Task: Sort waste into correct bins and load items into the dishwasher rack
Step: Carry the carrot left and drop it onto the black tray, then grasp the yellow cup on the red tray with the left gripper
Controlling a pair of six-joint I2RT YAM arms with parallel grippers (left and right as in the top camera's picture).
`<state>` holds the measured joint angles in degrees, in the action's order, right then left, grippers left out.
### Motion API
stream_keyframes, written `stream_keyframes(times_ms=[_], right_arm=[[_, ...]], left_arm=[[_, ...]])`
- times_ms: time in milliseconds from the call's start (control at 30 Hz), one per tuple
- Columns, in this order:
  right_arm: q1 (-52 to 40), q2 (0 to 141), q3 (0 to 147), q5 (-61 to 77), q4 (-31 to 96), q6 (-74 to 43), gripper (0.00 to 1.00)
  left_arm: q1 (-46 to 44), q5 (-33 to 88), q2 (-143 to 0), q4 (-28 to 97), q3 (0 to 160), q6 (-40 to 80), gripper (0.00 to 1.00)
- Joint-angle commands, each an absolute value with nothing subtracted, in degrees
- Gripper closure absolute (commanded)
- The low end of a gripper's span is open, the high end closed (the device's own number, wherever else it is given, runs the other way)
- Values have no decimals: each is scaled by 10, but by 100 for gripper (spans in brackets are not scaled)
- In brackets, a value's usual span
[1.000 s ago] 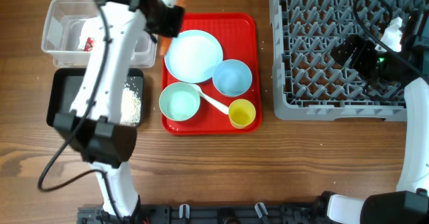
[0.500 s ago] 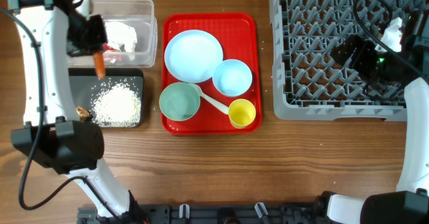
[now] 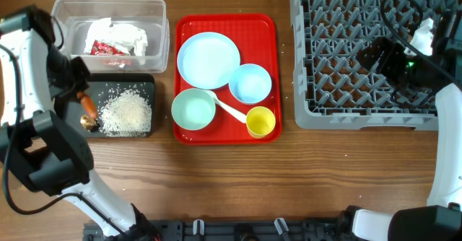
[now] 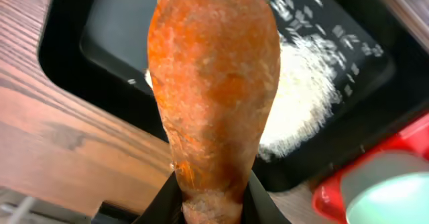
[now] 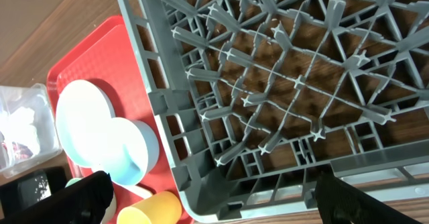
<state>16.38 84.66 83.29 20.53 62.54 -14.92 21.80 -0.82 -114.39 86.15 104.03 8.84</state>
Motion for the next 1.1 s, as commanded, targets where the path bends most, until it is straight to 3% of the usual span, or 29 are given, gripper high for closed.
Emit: stream_keyframes(times_ms=[0, 300, 333, 400, 533, 867, 1067], right_arm=[[160, 852, 839, 210, 622, -142, 0], [160, 852, 839, 210, 622, -141, 0], [160, 852, 839, 210, 622, -141, 0], [160, 852, 839, 210, 622, -141, 0], [160, 852, 839, 210, 622, -141, 0], [160, 852, 839, 210, 622, -151, 0], [160, 852, 839, 262, 605, -150, 0]], left_arm=[[241, -16, -1128, 805, 983, 138, 91], [243, -16, -1128, 532, 774, 230, 86], [243, -7, -1128, 522, 771, 230, 80], [243, 13, -1128, 513, 771, 230, 53], [243, 66, -1127, 510, 783, 229, 30], [222, 79, -954, 594, 884, 201, 17], [68, 76, -835, 587, 884, 140, 14]])
